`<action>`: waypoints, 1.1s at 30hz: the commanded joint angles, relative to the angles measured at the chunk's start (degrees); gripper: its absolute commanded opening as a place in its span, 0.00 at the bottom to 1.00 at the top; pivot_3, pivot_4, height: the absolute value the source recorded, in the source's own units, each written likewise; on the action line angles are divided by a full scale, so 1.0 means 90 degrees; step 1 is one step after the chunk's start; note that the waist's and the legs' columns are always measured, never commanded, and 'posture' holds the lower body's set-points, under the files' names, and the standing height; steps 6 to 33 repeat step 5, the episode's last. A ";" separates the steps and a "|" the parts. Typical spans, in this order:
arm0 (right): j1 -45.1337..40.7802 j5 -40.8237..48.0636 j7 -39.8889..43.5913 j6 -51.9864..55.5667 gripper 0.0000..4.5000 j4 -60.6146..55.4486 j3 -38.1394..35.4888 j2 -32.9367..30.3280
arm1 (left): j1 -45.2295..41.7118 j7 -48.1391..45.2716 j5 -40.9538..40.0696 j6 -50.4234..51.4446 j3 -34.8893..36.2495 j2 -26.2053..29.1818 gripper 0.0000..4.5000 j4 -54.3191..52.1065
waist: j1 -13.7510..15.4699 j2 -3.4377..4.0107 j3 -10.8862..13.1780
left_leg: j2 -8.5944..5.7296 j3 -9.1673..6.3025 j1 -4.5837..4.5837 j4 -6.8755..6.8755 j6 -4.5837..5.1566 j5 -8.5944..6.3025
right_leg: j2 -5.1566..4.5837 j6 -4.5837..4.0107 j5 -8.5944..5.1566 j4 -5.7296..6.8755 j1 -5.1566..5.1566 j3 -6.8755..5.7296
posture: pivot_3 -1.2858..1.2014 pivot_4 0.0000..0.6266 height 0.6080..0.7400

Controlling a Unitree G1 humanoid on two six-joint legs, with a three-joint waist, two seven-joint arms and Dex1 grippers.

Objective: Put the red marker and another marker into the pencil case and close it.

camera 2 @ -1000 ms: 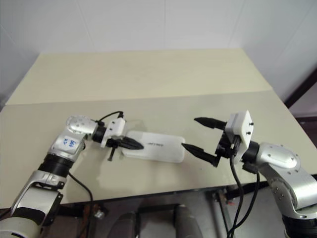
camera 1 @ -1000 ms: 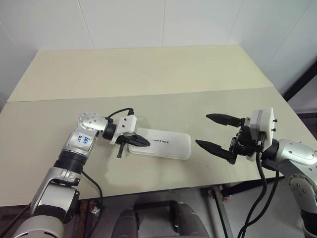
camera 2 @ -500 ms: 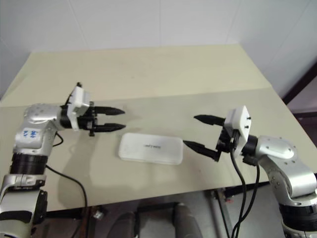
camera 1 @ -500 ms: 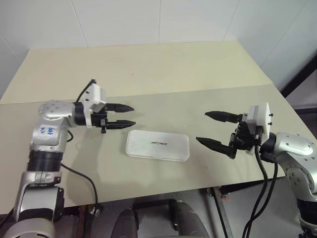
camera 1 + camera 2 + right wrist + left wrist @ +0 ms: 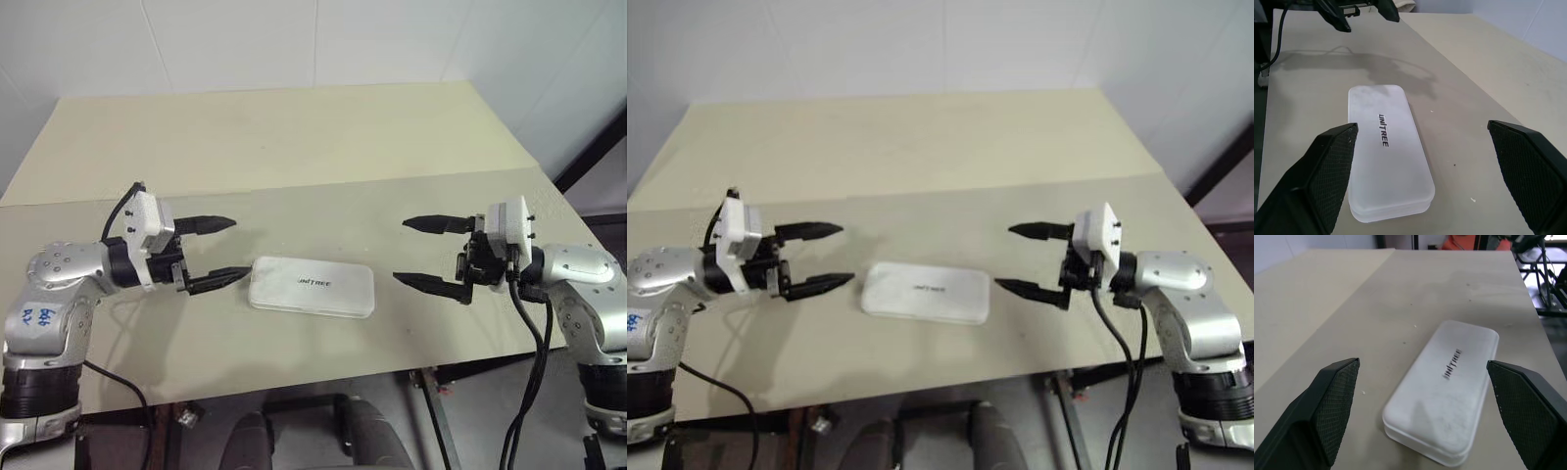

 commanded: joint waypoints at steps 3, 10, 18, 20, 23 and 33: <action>-0.0345 -0.0096 0.0251 -0.0258 1.00 0.0293 0.0069 0.0007 | 0.0035 0.0162 -0.0110 -0.0121 0.0171 0.0175 1.00 -0.0185 | -0.0003 0.0000 0.0000 | 0.0000 -0.0001 0.0001 -0.0003 0.0000 0.0000 | 0.0001 -0.0002 0.0000 0.0001 -0.0002 0.0000 | 0.52 0.24 1.00; -0.0516 -0.0162 0.0245 -0.0304 1.00 0.0452 0.0148 0.0121 | -0.0003 0.0190 -0.0157 -0.0072 0.0147 0.0208 1.00 -0.0191 | -0.0003 0.0000 0.0000 | 0.0000 0.0000 0.0001 -0.0006 0.0000 0.0000 | 0.0001 -0.0003 -0.0001 0.0001 -0.0004 0.0000 | 0.52 0.24 1.00; -0.0516 -0.0162 0.0245 -0.0304 1.00 0.0452 0.0148 0.0121 | -0.0003 0.0190 -0.0157 -0.0072 0.0147 0.0208 1.00 -0.0191 | -0.0003 0.0000 0.0000 | 0.0000 0.0000 0.0001 -0.0006 0.0000 0.0000 | 0.0001 -0.0003 -0.0001 0.0001 -0.0004 0.0000 | 0.52 0.24 1.00; -0.0516 -0.0162 0.0245 -0.0304 1.00 0.0452 0.0148 0.0121 | -0.0003 0.0190 -0.0157 -0.0072 0.0147 0.0208 1.00 -0.0191 | -0.0003 0.0000 0.0000 | 0.0000 0.0000 0.0001 -0.0006 0.0000 0.0000 | 0.0001 -0.0003 -0.0001 0.0001 -0.0004 0.0000 | 0.52 0.24 1.00; -0.0516 -0.0162 0.0245 -0.0304 1.00 0.0452 0.0148 0.0121 | -0.0003 0.0190 -0.0157 -0.0072 0.0147 0.0208 1.00 -0.0191 | -0.0003 0.0000 0.0000 | 0.0000 0.0000 0.0001 -0.0006 0.0000 0.0000 | 0.0001 -0.0003 -0.0001 0.0001 -0.0004 0.0000 | 0.52 0.24 1.00; -0.0516 -0.0162 0.0245 -0.0304 1.00 0.0452 0.0148 0.0121 | -0.0003 0.0190 -0.0157 -0.0072 0.0147 0.0208 1.00 -0.0191 | -0.0003 0.0000 0.0000 | 0.0000 0.0000 0.0001 -0.0006 0.0000 0.0000 | 0.0001 -0.0003 -0.0001 0.0001 -0.0004 0.0000 | 0.52 0.24 1.00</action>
